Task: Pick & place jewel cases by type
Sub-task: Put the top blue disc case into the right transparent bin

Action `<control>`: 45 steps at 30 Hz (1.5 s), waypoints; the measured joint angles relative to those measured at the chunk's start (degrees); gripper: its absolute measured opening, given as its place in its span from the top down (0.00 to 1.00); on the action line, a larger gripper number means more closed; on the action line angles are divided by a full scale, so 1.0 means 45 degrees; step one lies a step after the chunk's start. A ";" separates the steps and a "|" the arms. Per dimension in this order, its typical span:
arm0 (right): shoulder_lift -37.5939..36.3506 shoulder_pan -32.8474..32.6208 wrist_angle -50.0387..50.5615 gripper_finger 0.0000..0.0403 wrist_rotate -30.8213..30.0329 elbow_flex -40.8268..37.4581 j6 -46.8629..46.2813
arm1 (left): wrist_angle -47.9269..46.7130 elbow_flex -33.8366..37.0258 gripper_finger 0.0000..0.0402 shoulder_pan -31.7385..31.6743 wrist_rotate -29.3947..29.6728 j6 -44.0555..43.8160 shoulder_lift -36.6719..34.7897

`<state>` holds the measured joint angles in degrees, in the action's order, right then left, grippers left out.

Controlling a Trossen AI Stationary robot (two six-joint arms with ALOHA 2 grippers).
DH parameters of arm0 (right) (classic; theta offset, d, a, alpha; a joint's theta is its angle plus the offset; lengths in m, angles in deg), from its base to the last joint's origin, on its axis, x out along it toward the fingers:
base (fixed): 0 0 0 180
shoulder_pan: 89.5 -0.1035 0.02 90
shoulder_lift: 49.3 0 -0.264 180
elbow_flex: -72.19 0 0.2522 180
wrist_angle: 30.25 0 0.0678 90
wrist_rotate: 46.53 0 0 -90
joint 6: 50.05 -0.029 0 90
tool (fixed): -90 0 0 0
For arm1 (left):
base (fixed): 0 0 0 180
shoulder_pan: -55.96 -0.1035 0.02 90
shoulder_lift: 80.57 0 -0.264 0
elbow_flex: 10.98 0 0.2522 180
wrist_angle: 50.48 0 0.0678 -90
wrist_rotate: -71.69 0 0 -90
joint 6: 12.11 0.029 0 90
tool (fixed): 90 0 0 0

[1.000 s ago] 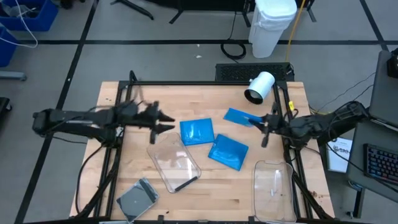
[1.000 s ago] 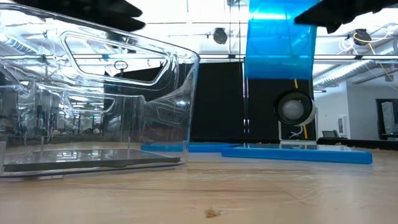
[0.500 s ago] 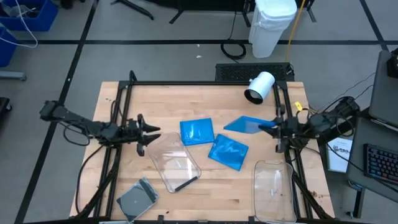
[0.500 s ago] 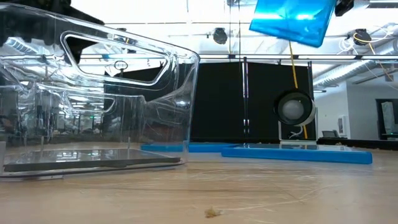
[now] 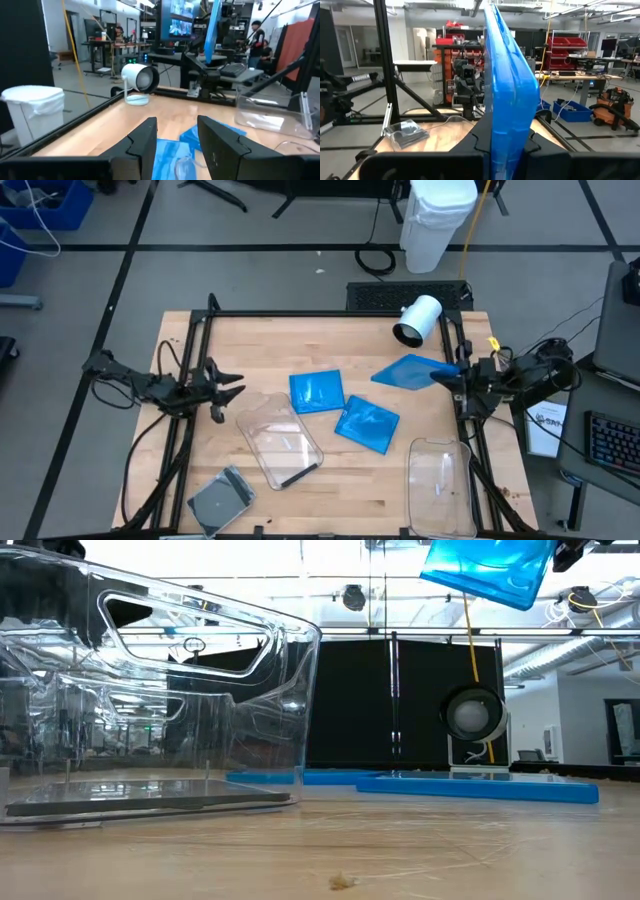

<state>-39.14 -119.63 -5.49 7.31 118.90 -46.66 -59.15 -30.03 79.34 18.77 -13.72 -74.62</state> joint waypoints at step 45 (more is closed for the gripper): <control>1.0051 -0.6898 0.4886 0.96 0.1925 0.4333 -1.1248 | -0.2514 -0.0004 0.63 -0.0092 0.0413 -0.1685 -0.1160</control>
<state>6.09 -150.67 16.49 15.97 138.39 -97.28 -70.46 -30.05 78.92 20.63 -21.30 -79.84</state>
